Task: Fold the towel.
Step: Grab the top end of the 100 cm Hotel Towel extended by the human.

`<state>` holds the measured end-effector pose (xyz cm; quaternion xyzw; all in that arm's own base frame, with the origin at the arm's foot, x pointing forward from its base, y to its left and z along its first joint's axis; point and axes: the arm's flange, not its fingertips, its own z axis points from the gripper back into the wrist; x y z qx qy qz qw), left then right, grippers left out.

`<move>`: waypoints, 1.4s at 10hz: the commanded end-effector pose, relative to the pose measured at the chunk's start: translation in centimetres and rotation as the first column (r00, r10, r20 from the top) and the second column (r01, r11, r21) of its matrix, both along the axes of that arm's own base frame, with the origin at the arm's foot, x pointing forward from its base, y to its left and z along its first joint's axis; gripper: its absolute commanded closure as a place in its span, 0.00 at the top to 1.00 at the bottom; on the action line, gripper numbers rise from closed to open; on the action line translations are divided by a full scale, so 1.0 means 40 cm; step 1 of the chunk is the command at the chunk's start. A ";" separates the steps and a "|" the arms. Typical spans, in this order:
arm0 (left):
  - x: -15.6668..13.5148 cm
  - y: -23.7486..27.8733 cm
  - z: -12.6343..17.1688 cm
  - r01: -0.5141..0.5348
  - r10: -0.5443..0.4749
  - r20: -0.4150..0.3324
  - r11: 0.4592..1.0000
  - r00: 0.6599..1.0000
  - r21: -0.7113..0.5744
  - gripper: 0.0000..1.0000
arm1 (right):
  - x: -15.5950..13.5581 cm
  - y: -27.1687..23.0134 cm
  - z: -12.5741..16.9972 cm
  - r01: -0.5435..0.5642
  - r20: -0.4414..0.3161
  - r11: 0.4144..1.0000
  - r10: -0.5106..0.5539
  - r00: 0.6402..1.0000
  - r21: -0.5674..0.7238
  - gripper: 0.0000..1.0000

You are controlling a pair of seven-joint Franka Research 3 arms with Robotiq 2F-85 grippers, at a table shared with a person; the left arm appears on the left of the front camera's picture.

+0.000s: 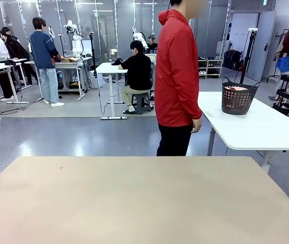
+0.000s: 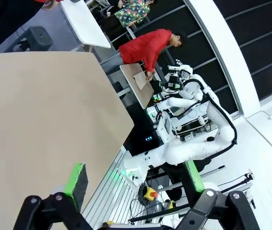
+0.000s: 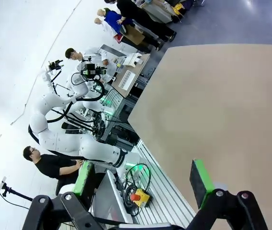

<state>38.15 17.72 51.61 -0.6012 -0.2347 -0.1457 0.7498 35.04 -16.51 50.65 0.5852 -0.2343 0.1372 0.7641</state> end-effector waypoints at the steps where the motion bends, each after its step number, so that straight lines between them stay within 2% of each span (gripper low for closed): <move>1: -0.005 0.002 -0.014 0.008 -0.008 0.003 1.000 1.000 -0.028 1.00 | -0.017 -0.012 0.004 0.005 0.011 1.000 -0.005 1.000 -0.006 1.00; 14: -0.004 0.003 -0.011 -0.002 0.002 -0.011 1.000 1.000 -0.002 1.00 | -0.017 -0.012 0.004 0.005 0.011 1.000 -0.005 1.000 -0.006 1.00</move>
